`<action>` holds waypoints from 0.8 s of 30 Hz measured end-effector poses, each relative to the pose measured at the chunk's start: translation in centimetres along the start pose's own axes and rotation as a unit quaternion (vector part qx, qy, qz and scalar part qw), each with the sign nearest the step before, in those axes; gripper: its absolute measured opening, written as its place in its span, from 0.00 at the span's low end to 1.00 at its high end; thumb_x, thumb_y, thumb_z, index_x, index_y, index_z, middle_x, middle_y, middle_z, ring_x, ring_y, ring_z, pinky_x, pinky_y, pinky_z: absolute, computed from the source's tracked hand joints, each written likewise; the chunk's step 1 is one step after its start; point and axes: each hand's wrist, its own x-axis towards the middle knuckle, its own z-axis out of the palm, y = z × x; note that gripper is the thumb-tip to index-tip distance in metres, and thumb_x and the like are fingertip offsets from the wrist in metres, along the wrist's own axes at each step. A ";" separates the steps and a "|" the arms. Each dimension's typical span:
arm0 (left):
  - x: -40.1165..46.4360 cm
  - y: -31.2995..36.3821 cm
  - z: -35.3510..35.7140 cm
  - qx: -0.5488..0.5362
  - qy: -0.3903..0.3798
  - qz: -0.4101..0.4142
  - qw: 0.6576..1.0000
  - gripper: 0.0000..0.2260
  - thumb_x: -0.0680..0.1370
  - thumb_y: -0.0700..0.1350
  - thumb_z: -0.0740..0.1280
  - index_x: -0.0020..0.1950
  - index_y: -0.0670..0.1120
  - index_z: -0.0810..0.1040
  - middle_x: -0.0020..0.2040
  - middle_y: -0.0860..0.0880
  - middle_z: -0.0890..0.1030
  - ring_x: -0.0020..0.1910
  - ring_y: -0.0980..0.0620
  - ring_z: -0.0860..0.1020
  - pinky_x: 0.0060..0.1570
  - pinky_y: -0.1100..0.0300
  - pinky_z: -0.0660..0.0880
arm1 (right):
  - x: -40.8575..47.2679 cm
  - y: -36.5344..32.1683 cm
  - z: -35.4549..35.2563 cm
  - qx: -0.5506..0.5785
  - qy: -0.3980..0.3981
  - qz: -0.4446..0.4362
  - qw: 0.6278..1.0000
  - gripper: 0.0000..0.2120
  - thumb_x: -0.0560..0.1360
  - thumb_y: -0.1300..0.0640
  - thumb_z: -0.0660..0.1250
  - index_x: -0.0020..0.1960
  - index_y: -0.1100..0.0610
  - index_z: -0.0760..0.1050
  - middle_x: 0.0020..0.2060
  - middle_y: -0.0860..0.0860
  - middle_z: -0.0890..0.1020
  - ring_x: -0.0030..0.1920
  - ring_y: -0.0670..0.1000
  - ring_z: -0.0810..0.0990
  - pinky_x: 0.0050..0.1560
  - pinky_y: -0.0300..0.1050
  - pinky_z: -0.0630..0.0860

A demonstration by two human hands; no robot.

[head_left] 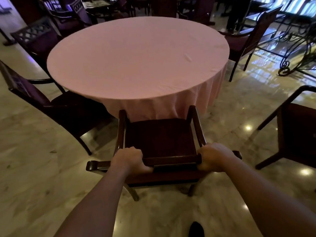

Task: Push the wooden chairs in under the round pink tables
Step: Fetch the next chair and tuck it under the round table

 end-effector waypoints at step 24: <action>16.0 3.7 -5.9 -0.004 0.016 -0.077 0.997 0.30 0.67 0.76 0.63 0.44 0.50 0.85 0.37 0.54 0.78 0.44 0.48 0.83 0.43 0.53 0.74 | 14.5 11.5 -10.8 -0.067 -0.013 -0.085 0.994 0.07 0.73 0.43 0.67 0.41 0.45 0.74 0.39 0.45 0.79 0.40 0.48 0.80 0.47 0.48 0.82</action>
